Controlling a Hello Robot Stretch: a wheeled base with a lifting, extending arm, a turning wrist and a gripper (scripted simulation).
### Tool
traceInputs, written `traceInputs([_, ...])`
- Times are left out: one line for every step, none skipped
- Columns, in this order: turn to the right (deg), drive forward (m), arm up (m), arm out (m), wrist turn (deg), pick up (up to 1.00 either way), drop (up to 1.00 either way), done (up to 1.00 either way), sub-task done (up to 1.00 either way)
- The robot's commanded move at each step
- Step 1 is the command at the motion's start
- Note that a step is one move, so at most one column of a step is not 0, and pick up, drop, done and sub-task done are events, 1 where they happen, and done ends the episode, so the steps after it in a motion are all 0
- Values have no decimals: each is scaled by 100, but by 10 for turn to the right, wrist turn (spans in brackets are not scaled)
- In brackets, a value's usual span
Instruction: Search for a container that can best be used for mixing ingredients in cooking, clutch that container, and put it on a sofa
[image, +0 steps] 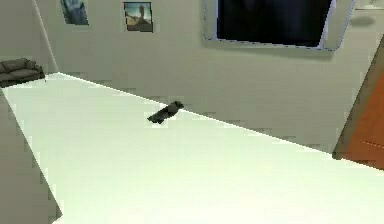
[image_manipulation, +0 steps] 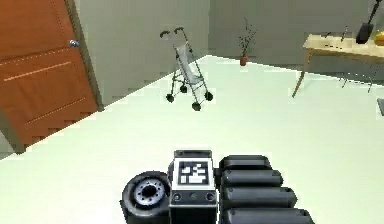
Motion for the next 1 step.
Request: traceInputs([-450,0,0,0,0,0,0,0,0])
